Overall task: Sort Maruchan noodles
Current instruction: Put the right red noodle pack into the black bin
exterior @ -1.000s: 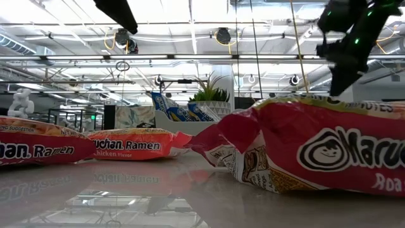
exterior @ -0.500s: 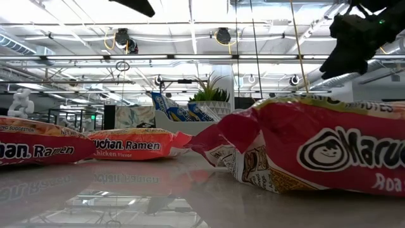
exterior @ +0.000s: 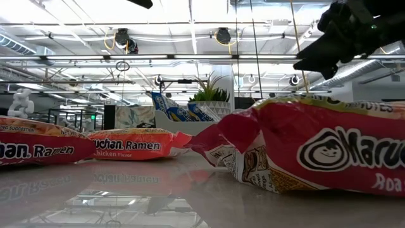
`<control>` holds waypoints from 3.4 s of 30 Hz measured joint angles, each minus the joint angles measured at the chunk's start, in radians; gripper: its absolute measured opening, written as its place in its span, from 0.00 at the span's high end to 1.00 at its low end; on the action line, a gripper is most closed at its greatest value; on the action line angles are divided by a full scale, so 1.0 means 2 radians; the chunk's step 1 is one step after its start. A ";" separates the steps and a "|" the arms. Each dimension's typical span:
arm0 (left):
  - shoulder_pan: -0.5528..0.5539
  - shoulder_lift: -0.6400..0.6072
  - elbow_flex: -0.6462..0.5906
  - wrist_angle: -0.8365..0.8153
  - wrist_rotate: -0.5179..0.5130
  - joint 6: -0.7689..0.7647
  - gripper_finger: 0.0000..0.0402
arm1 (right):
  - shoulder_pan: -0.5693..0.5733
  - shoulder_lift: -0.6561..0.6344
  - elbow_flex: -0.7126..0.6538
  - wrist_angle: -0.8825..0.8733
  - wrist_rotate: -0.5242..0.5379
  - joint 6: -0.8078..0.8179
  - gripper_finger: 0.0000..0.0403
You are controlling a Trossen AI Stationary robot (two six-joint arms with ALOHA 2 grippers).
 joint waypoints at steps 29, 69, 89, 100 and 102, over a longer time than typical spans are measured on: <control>-0.008 0.057 0.000 0.003 0.010 -0.007 0.18 | 0.197 0.320 0.115 0.066 0.045 -0.018 0.55; -0.115 0.057 0.000 0.170 -0.027 -0.043 0.32 | 0.373 0.584 0.281 -0.028 0.094 0.029 0.55; -0.138 0.057 0.000 0.169 -0.045 -0.058 0.32 | 0.371 0.644 0.281 0.062 0.082 0.055 0.55; -0.147 0.057 0.000 0.170 -0.045 -0.071 0.32 | 0.371 0.666 0.282 0.092 0.095 0.081 0.71; -0.147 0.057 0.000 0.171 -0.045 -0.073 0.32 | 0.371 0.666 0.282 0.093 0.100 0.082 0.77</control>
